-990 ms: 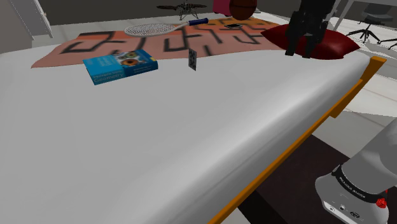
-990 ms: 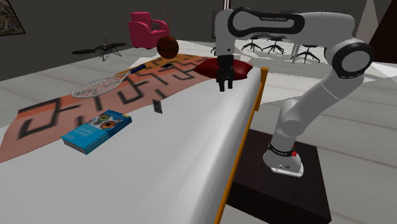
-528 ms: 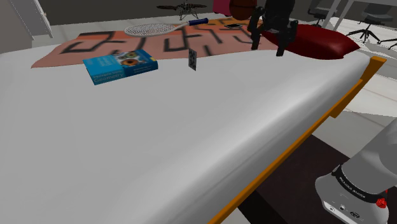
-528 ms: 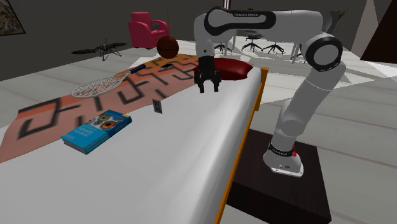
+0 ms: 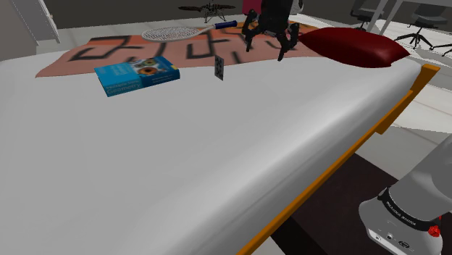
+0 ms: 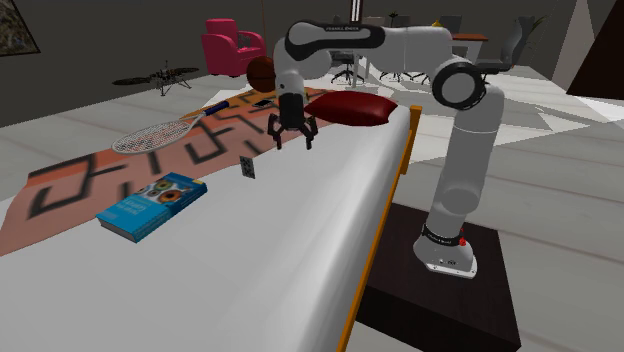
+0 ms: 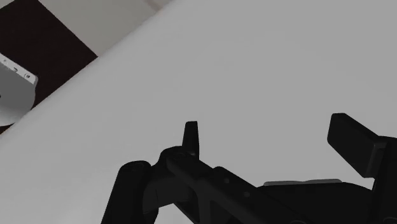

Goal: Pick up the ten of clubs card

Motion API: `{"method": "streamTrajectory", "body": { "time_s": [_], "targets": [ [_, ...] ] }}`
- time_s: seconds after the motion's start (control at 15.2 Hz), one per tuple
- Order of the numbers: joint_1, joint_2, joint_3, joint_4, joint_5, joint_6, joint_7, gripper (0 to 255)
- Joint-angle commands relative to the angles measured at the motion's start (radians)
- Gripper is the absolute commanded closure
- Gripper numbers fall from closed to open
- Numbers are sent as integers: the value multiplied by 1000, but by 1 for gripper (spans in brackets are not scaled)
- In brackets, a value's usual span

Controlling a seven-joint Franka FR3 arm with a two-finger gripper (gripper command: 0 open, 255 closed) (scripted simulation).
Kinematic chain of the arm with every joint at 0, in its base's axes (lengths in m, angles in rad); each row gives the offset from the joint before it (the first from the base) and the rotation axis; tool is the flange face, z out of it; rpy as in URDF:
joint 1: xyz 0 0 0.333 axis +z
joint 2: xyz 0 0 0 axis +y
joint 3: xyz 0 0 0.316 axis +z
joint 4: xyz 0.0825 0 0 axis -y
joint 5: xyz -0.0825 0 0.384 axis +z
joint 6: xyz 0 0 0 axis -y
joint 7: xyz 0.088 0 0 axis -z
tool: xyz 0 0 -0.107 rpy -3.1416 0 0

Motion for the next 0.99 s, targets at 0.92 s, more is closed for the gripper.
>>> {"method": "streamTrajectory", "body": {
  "time_s": [0.92],
  "targets": [
    [-12, 526, -8, 433, 284, 103, 487, 0]
  ]
}}
